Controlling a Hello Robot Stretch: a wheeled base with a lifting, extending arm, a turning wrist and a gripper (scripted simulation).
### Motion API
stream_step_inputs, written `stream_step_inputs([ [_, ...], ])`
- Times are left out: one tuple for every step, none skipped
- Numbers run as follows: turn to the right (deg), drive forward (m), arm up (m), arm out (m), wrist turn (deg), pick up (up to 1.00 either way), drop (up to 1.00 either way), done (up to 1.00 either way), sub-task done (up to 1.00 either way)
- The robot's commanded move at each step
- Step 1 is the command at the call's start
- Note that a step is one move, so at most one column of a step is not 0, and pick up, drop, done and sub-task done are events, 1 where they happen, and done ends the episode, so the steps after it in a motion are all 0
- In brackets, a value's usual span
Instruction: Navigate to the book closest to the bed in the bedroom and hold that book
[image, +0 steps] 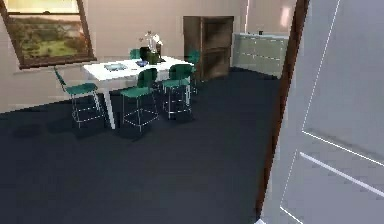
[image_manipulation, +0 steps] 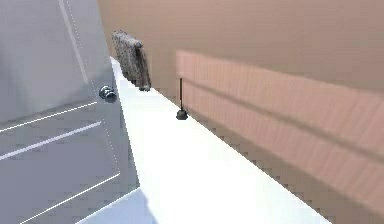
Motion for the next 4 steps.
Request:
stream_step_inputs([
  [-36.0, 0.0, 0.0, 0.0, 0.0, 0.0, 0.0, 0.0, 0.0],
  [0.0, 0.05, 0.0, 0.0, 0.0, 0.0, 0.0, 0.0, 0.0],
  [-15.0, 0.0, 0.0, 0.0, 0.0, 0.0, 0.0, 0.0, 0.0],
  [0.0, 1.0, 0.0, 0.0, 0.0, 0.0, 0.0, 0.0, 0.0],
])
